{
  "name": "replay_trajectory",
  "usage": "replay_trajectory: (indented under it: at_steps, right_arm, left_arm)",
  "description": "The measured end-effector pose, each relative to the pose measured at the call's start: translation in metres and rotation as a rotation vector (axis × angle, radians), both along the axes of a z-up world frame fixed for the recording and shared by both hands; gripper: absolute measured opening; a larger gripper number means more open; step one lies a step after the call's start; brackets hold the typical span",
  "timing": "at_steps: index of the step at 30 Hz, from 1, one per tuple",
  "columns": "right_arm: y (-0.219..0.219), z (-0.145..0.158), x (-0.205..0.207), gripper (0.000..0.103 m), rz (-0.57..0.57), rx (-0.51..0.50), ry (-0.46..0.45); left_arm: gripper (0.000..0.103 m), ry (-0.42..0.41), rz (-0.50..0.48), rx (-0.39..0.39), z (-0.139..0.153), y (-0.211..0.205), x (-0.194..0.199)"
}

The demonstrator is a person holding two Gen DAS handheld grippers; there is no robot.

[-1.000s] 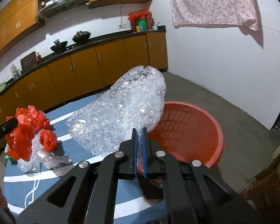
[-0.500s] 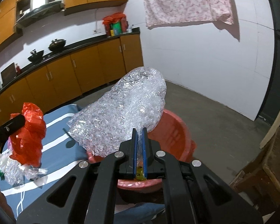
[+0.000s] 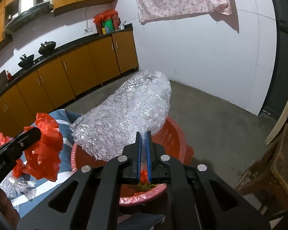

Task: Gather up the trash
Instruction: 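Carry both items over the red basket and open both grippers to drop them, then return to the pile and grasp the clear plastic bag with the right gripper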

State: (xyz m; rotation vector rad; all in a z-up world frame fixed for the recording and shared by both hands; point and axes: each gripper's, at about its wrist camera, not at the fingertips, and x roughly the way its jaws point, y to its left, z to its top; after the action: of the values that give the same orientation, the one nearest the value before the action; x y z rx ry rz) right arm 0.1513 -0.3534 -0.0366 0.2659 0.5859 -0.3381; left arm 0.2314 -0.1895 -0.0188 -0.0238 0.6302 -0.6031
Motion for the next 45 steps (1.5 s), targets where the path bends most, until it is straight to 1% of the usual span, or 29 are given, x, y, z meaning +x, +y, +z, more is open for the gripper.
replay_trajectory:
  at_steps: [10, 15, 18, 19, 20, 22, 23, 28, 33, 34, 35, 36, 37, 38, 39, 40, 41, 43, 45]
  right_arm:
    - [-0.008, -0.012, 0.011, 0.005, 0.003, 0.009, 0.017]
    - [-0.013, -0.019, 0.016, 0.005, 0.015, 0.013, 0.028]
    - [-0.014, -0.023, 0.020, 0.006, 0.036, 0.024, 0.035]
    - [-0.014, -0.026, 0.020, 0.009, 0.050, 0.038, 0.035]
    - [-0.015, -0.027, 0.021, 0.010, 0.058, 0.045, 0.039]
    - [-0.015, -0.031, 0.022, 0.022, 0.072, 0.053, 0.045]
    - [-0.015, -0.033, 0.021, 0.025, 0.077, 0.057, 0.046]
    - [-0.017, -0.037, 0.017, 0.026, 0.071, 0.064, 0.060]
    - [-0.016, -0.032, 0.013, 0.026, 0.060, 0.052, 0.066]
    - [-0.014, -0.031, 0.011, 0.036, 0.059, 0.048, 0.065]
    - [-0.013, -0.029, 0.009, 0.041, 0.056, 0.042, 0.060]
    - [-0.011, -0.027, 0.007, 0.052, 0.052, 0.034, 0.052]
    - [-0.007, -0.024, 0.004, 0.059, 0.052, 0.024, 0.040]
    - [-0.003, -0.022, 0.002, 0.062, 0.055, 0.018, 0.033]
    - [0.003, -0.018, -0.001, 0.068, 0.061, 0.011, 0.023]
    - [0.007, -0.016, -0.002, 0.074, 0.067, 0.007, 0.015]
    - [0.012, -0.014, -0.003, 0.076, 0.075, 0.006, 0.006]
    - [0.024, -0.010, -0.005, 0.082, 0.100, 0.002, -0.006]
    - [0.041, -0.005, -0.004, 0.085, 0.131, -0.009, -0.018]
  left_arm:
    - [0.006, 0.007, -0.059, 0.000, -0.014, -0.027, 0.014]
    - [0.006, 0.019, -0.071, 0.017, -0.023, -0.037, 0.023]
    - [0.010, 0.036, -0.069, 0.024, -0.032, -0.038, 0.029]
    - [0.014, 0.044, -0.067, 0.024, -0.035, -0.039, 0.031]
    - [0.021, 0.053, -0.066, 0.025, -0.038, -0.039, 0.033]
    - [0.030, 0.062, -0.056, 0.030, -0.042, -0.037, 0.035]
    - [0.032, 0.064, -0.054, 0.031, -0.044, -0.036, 0.035]
    - [0.040, 0.079, -0.021, 0.027, -0.047, -0.022, 0.040]
    - [0.053, 0.065, 0.030, 0.017, -0.039, 0.000, 0.036]
    - [0.057, 0.060, 0.045, 0.015, -0.037, 0.008, 0.033]
    - [0.061, 0.058, 0.054, 0.012, -0.036, 0.013, 0.031]
    - [0.062, 0.053, 0.066, 0.009, -0.034, 0.019, 0.028]
    - [0.066, 0.047, 0.081, 0.006, -0.032, 0.028, 0.024]
    - [0.069, 0.039, 0.096, 0.006, -0.030, 0.036, 0.018]
    - [0.071, 0.029, 0.111, 0.008, -0.028, 0.044, 0.012]
    - [0.076, 0.020, 0.123, 0.011, -0.026, 0.051, 0.007]
    - [0.080, 0.010, 0.135, 0.015, -0.025, 0.058, 0.002]
    - [0.085, -0.023, 0.169, 0.032, -0.021, 0.076, -0.013]
    - [0.089, -0.057, 0.209, 0.051, -0.018, 0.098, -0.029]
